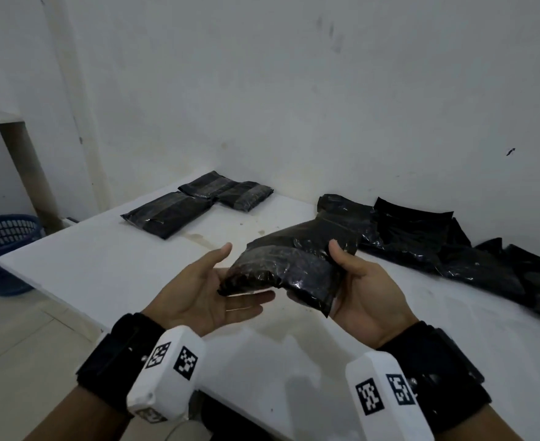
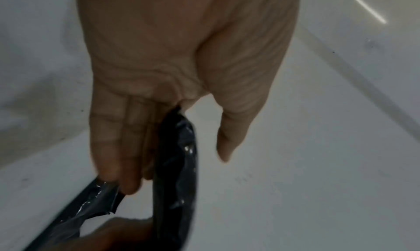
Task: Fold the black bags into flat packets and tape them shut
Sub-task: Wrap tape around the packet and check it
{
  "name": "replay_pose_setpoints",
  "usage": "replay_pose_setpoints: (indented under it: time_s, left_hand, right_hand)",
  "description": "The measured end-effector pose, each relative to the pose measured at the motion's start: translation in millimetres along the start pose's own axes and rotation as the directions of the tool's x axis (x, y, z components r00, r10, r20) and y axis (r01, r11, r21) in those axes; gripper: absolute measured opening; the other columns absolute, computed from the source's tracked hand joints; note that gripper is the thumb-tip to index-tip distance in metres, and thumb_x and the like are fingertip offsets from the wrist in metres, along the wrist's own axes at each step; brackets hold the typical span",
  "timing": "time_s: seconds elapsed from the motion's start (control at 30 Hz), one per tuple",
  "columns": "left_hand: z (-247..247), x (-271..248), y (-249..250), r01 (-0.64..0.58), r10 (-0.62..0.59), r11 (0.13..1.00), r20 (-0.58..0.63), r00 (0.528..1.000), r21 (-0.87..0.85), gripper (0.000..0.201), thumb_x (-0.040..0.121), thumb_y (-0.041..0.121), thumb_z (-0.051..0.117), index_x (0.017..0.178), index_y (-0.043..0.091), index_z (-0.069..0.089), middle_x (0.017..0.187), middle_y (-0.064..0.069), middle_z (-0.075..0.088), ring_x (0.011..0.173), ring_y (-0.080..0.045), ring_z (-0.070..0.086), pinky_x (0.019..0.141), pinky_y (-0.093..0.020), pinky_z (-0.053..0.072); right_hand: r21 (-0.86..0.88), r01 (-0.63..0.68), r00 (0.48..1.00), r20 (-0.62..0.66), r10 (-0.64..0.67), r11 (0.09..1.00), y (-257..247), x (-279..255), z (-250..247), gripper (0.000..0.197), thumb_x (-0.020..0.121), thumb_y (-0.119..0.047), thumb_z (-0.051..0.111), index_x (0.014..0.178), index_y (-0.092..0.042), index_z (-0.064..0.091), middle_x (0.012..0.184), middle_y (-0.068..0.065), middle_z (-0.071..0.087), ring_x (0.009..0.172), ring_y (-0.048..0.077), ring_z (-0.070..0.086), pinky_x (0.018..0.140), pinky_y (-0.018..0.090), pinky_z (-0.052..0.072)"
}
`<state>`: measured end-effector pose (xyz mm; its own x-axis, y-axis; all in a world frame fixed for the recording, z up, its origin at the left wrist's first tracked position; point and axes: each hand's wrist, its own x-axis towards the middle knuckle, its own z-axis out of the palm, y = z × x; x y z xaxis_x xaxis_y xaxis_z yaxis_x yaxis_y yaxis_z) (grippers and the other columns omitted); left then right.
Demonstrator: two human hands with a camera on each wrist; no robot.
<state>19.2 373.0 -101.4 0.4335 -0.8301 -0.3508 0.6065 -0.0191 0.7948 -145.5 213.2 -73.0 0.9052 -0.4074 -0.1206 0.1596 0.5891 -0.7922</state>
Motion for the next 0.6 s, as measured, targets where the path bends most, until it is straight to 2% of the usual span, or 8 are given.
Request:
replay_pose_setpoints:
  time_s: [0.1,0.2,0.27,0.33,0.37,0.43,0.5,0.6]
  left_hand:
    - [4,-2,1,-0.120,0.120,0.993,0.011,0.993,0.000,0.031,0.078,0.017,0.062,0.103,0.000,0.067,0.100,-0.019,0.072,0.082,-0.026,0.073,0.064,-0.033,0.061]
    - [2,1,2,-0.237,0.244,0.965,-0.055,0.968,0.109,0.037,0.076,0.000,0.066,0.112,-0.001,0.057,0.099,-0.021,0.071,0.079,-0.029,0.072,0.061,-0.037,0.060]
    - [3,-2,1,-0.300,0.324,0.930,-0.091,0.942,0.211,0.039,0.081,-0.008,0.066,0.118,-0.003,0.052,0.103,-0.025,0.071,0.084,-0.035,0.072,0.064,-0.041,0.060]
    - [6,-4,-1,-0.343,0.387,0.894,-0.110,0.915,0.289,0.044,0.082,-0.010,0.068,0.121,0.000,0.050,0.102,-0.025,0.071,0.087,-0.038,0.072,0.066,-0.043,0.061]
    - [9,-4,-2,-0.358,0.412,0.878,-0.122,0.903,0.319,0.045,0.082,-0.010,0.069,0.121,0.001,0.050,0.100,-0.024,0.072,0.085,-0.038,0.072,0.066,-0.044,0.061]
    - [14,-3,-4,-0.381,0.455,0.852,-0.147,0.878,0.358,0.045,0.081,-0.008,0.070,0.119,0.005,0.050,0.097,-0.021,0.073,0.081,-0.035,0.073,0.066,-0.045,0.061]
    - [18,-1,-6,-0.393,0.470,0.850,-0.166,0.867,0.351,0.049,0.079,-0.002,0.074,0.119,0.009,0.048,0.097,-0.017,0.072,0.078,-0.031,0.074,0.067,-0.044,0.061]
    - [22,-1,-8,-0.408,0.470,0.864,-0.180,0.864,0.296,0.065,0.066,0.005,0.087,0.118,0.010,0.048,0.101,-0.016,0.072,0.082,-0.031,0.074,0.066,-0.042,0.061]
  right_hand:
    - [-0.018,-0.031,0.997,-0.073,0.030,0.999,2,3,-2,0.036,0.101,-0.027,0.044,0.121,-0.007,0.066,0.122,0.016,0.069,0.098,0.031,0.072,0.079,0.047,0.060]
    - [-0.092,-0.015,0.984,-0.178,-0.001,0.996,8,10,-2,0.036,0.098,-0.028,0.054,0.125,-0.007,0.064,0.116,0.014,0.071,0.095,0.027,0.072,0.070,0.041,0.062]
    - [-0.192,0.055,0.973,-0.210,-0.095,0.980,16,15,-1,0.048,0.082,-0.024,0.073,0.125,-0.006,0.061,0.111,0.013,0.073,0.088,0.026,0.073,0.065,0.038,0.060]
    - [-0.387,0.122,0.942,-0.244,-0.229,0.914,25,19,-1,0.069,0.059,-0.018,0.089,0.120,-0.013,0.057,0.108,0.011,0.074,0.086,0.028,0.074,0.064,0.040,0.060]
    - [-0.480,0.145,0.924,-0.248,-0.292,0.865,29,21,0,0.075,0.052,-0.014,0.093,0.117,-0.017,0.056,0.107,0.010,0.073,0.088,0.029,0.074,0.064,0.042,0.060]
    - [-0.562,0.177,0.900,-0.240,-0.364,0.808,36,24,4,0.078,0.048,-0.009,0.097,0.112,-0.022,0.055,0.105,0.008,0.072,0.090,0.029,0.073,0.062,0.044,0.061]
    - [-0.560,0.203,0.893,-0.230,-0.386,0.803,39,26,8,0.076,0.048,-0.007,0.097,0.111,-0.022,0.056,0.104,0.009,0.073,0.090,0.030,0.073,0.062,0.045,0.061]
    - [-0.525,0.242,0.900,-0.193,-0.392,0.816,40,26,13,0.071,0.053,-0.001,0.094,0.112,-0.018,0.057,0.100,0.011,0.074,0.087,0.031,0.074,0.069,0.049,0.062]
